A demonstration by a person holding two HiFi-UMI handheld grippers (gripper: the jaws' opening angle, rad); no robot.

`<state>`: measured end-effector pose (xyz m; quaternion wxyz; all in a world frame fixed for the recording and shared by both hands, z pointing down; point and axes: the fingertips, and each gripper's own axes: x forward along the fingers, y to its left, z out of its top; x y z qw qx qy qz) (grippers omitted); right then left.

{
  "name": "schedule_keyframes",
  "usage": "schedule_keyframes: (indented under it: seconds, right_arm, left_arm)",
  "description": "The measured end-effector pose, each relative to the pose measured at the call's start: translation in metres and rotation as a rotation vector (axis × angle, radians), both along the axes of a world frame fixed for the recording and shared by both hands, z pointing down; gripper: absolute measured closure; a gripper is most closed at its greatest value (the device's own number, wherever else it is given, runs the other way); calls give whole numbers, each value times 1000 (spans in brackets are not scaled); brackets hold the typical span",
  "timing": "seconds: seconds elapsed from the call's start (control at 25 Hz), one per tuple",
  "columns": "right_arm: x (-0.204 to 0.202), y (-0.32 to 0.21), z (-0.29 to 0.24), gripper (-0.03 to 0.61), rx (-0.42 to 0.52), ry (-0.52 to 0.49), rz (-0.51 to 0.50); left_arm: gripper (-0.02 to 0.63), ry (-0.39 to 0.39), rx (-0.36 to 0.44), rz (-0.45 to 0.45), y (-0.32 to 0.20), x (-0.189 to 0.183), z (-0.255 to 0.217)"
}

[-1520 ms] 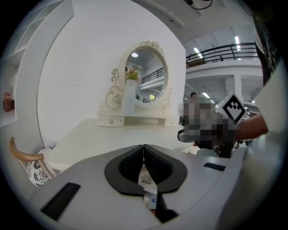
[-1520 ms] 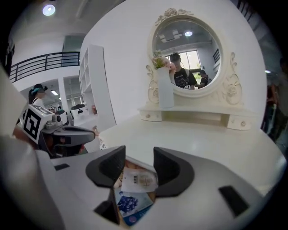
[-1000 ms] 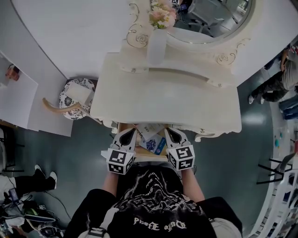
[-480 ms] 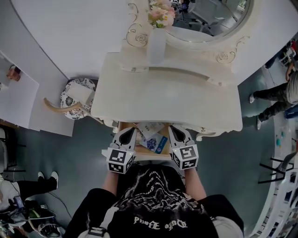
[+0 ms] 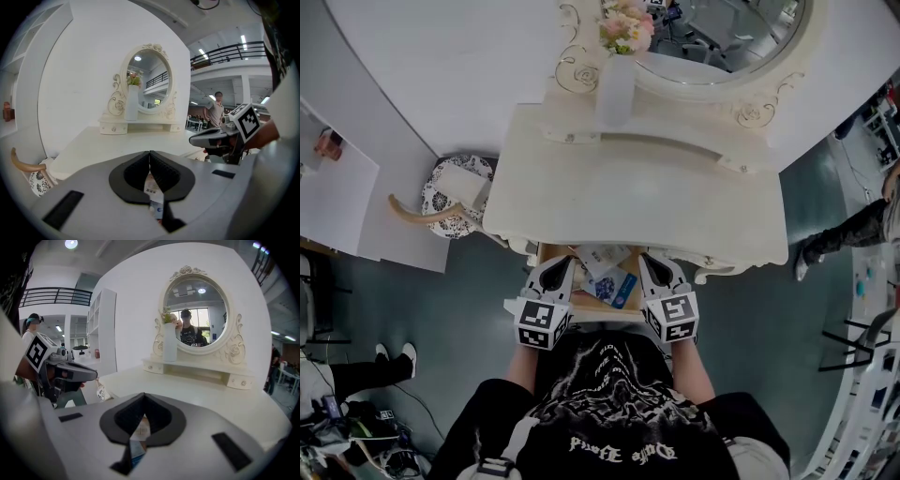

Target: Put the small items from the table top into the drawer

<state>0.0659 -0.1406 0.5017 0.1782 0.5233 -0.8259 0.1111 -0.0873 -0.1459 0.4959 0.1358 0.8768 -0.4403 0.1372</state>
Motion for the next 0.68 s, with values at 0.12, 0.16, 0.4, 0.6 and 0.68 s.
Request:
schedule_keyframes:
  seconds: [0.12,0.16,0.4,0.6,0.68]
  right_arm:
    - [0,1,1,569,2,7,-3]
    - [0,1,1,569,4,8,-4]
    - [-3,3,3,569,1,15,-13]
    - [-4,5,4,569,1,16,-15]
    - [-3,7,4,569,0,17,-14]
  left_arm:
    - [598,1,1,-5,0,-2,0]
    - [598,1,2,-7,1,-2,0]
    - [598,-2,0,-16,4,-6,1]
    - [598,-4,0,-19,6,-8,1]
    - [598,-4,1,-19,7,-8,1]
